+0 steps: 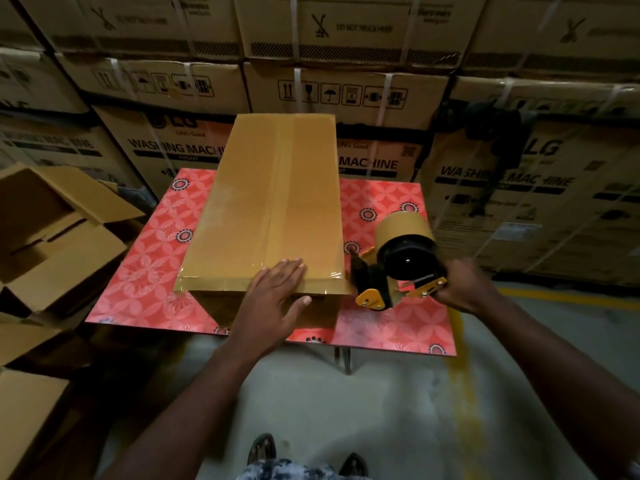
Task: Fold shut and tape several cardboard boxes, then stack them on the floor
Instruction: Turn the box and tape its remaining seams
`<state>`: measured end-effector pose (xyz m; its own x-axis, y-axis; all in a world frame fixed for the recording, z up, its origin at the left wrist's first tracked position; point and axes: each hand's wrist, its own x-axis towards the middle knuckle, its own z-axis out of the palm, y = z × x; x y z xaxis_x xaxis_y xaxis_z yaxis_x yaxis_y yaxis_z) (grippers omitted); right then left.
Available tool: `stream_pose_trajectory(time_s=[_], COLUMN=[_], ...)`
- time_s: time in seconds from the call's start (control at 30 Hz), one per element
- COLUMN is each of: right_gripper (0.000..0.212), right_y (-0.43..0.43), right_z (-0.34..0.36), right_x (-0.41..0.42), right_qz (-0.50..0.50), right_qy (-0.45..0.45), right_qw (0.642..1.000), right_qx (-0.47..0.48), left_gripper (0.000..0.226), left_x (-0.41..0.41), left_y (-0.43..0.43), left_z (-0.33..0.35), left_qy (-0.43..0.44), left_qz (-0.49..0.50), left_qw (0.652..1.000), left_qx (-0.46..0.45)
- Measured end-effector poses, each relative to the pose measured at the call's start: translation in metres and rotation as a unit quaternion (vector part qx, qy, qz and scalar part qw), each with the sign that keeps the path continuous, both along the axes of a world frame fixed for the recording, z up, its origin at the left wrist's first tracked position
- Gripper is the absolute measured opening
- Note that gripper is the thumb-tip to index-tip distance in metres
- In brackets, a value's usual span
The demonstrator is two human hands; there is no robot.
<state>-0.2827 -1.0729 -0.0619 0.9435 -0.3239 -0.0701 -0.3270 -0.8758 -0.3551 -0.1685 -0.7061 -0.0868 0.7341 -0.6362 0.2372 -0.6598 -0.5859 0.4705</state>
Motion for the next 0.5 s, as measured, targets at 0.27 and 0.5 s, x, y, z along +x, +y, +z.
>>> stream_pose_trajectory(time_s=[0.27, 0.5], right_gripper=[0.029, 0.049], right_y=[0.012, 0.027], right_z=[-0.055, -0.144], right_x=[0.011, -0.020], right_qz=[0.018, -0.244], right_qy=[0.125, 0.082], right_qw=[0.988, 0.939], right_qx=[-0.085, 0.229], left_gripper=[0.067, 0.068], left_x=[0.004, 0.005], left_y=[0.002, 0.002], left_z=[0.001, 0.002], left_qy=[0.025, 0.048], left_qz=[-0.002, 0.000], left_qw=[1.000, 0.999], left_qx=[-0.004, -0.003])
